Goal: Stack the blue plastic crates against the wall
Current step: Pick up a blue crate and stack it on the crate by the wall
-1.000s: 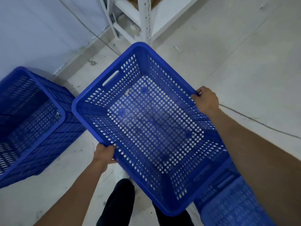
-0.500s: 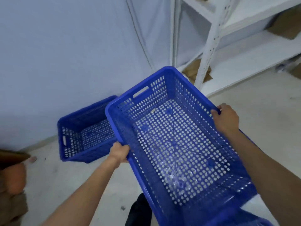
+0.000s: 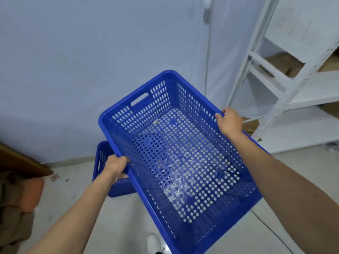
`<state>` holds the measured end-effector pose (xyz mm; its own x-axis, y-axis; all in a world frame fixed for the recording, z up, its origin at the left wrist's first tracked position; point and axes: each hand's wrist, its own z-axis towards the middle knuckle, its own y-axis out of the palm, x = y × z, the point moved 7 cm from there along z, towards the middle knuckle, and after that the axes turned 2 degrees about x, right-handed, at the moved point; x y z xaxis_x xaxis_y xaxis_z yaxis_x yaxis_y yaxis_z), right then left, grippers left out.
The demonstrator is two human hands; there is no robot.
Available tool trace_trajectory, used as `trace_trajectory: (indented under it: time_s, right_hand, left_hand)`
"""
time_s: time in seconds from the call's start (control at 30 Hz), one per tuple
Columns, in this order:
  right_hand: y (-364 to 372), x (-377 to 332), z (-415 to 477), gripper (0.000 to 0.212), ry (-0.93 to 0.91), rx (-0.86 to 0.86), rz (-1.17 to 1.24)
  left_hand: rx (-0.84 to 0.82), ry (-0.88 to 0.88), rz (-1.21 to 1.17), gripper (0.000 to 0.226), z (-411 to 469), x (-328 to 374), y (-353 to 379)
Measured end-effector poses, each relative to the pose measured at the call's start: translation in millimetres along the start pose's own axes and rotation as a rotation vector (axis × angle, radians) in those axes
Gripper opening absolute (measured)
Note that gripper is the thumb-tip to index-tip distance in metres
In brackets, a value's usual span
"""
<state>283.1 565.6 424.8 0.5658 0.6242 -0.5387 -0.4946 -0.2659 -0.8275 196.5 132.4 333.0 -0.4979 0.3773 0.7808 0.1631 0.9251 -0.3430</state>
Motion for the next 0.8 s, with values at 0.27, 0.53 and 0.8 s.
trace_trajectory:
  time_s: [0.27, 0.53, 0.8]
  right_hand:
    - [48, -167, 19, 0.027, -0.126, -0.046, 0.000]
    - [117, -283, 16, 0.027, -0.273, -0.122, 0.019]
    - [234, -350, 37, 0.027, -0.450, -0.227, 0.007]
  left_hand:
    - [0.074, -0.041, -0.206, 0.009, 47, -6, -106]
    - [0.195, -0.190, -0.333, 0.025, 74, -62, -163]
    - [0.289, -0.322, -0.456, 0.027, 114, -122, -153]
